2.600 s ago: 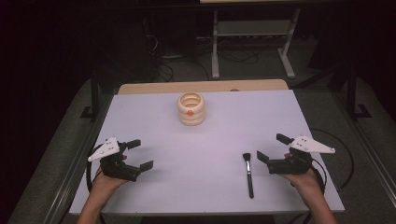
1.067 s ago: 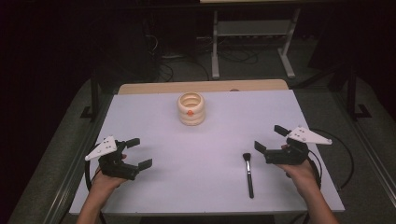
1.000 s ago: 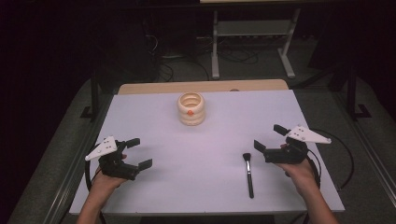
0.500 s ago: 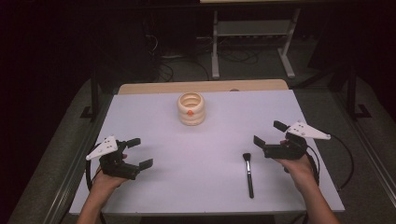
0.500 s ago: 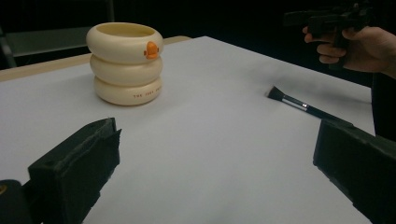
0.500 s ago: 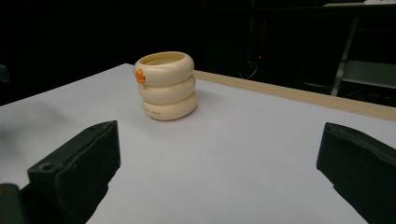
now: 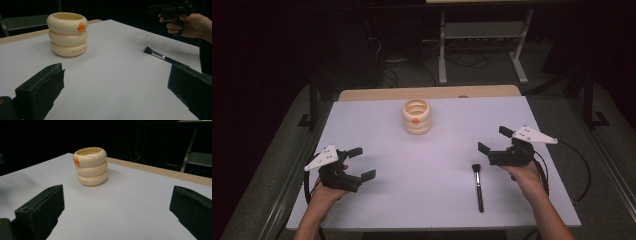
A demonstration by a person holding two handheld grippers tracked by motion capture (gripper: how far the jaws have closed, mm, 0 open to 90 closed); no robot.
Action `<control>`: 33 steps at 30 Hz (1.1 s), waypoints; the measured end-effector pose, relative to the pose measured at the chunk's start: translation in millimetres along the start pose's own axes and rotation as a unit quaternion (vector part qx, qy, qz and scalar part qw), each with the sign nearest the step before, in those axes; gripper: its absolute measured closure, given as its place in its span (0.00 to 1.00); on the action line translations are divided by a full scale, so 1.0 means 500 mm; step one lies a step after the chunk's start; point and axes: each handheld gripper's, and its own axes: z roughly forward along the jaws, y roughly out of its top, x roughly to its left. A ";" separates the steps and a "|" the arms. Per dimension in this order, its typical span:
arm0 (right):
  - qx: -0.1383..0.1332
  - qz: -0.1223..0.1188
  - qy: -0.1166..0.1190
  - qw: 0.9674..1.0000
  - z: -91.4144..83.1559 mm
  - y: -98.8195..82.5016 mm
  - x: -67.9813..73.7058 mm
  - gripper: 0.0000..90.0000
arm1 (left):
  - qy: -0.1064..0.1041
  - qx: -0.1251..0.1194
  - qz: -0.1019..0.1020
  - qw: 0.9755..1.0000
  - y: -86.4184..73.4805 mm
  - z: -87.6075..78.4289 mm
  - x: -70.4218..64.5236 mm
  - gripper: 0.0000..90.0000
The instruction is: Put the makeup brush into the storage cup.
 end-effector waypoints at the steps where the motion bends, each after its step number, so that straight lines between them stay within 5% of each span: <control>1: 0.001 0.000 0.001 1.000 0.003 0.001 0.001 0.00 | 0.000 0.000 0.000 1.000 0.000 0.000 0.000 0.00; 23: -0.015 0.008 0.000 1.000 0.041 0.017 0.009 0.00 | -0.006 -0.005 -0.001 1.000 0.004 0.005 -0.001 0.00; 33: -0.007 -0.010 0.008 1.000 0.052 0.018 0.021 0.00 | -0.007 0.003 0.002 1.000 0.002 0.008 -0.003 0.00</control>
